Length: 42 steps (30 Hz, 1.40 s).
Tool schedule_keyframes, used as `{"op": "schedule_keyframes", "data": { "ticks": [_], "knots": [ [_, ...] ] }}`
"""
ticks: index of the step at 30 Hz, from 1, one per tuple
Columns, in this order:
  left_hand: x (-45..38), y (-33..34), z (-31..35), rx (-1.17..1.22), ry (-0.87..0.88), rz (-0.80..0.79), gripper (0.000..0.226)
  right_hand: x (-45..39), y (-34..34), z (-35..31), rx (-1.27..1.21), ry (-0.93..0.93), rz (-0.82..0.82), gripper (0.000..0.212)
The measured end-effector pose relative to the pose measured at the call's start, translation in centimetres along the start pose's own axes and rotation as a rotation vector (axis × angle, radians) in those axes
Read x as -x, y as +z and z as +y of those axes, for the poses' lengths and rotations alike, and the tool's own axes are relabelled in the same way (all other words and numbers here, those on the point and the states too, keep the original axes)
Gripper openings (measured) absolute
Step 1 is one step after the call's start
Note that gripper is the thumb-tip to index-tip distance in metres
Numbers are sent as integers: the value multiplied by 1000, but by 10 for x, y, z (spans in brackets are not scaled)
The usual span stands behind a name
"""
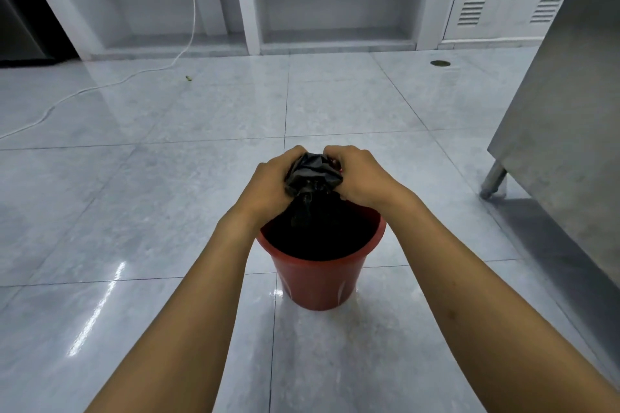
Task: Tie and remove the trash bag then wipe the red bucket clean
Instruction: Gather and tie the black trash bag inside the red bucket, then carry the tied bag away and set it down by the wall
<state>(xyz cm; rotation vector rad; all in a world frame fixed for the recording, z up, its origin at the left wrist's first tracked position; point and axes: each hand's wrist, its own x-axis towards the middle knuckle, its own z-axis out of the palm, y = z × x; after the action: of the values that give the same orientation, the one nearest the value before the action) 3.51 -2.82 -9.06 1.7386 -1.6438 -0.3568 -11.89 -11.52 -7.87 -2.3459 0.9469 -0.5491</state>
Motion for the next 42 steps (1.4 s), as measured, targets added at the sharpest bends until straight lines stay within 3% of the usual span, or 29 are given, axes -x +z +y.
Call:
{"op": "schedule_keyframes", "data": {
  "ticks": [6, 8, 14, 18, 22, 28, 36, 42],
  "knots": [
    [6, 11, 0, 72, -45, 117, 24, -2, 18, -5, 47, 14, 152, 6],
    [11, 9, 5, 74, -56, 87, 25, 4, 21, -5, 61, 24, 165, 7],
    [-36, -40, 39, -64, -19, -62, 20, -27, -34, -35, 50, 97, 13, 8],
    [-64, -95, 92, -165, -66, -91, 19, -54, -102, -84, 179, 48, -116, 7],
    [-87, -180, 163, -195, -198, -113, 3, -76, -189, -162, 324, -9, -226, 17],
    [-101, -335, 292, -256, -203, -143, 30, -85, -311, -294, 314, -28, -261, 14],
    [-137, -543, 432, -425, -166, 41, 6, -137, -474, -487, 325, -216, -132, 14],
    [-121, -656, 480, -512, -176, 224, 7, -153, -524, -604, 313, -405, -30, 13]
  ]
}}
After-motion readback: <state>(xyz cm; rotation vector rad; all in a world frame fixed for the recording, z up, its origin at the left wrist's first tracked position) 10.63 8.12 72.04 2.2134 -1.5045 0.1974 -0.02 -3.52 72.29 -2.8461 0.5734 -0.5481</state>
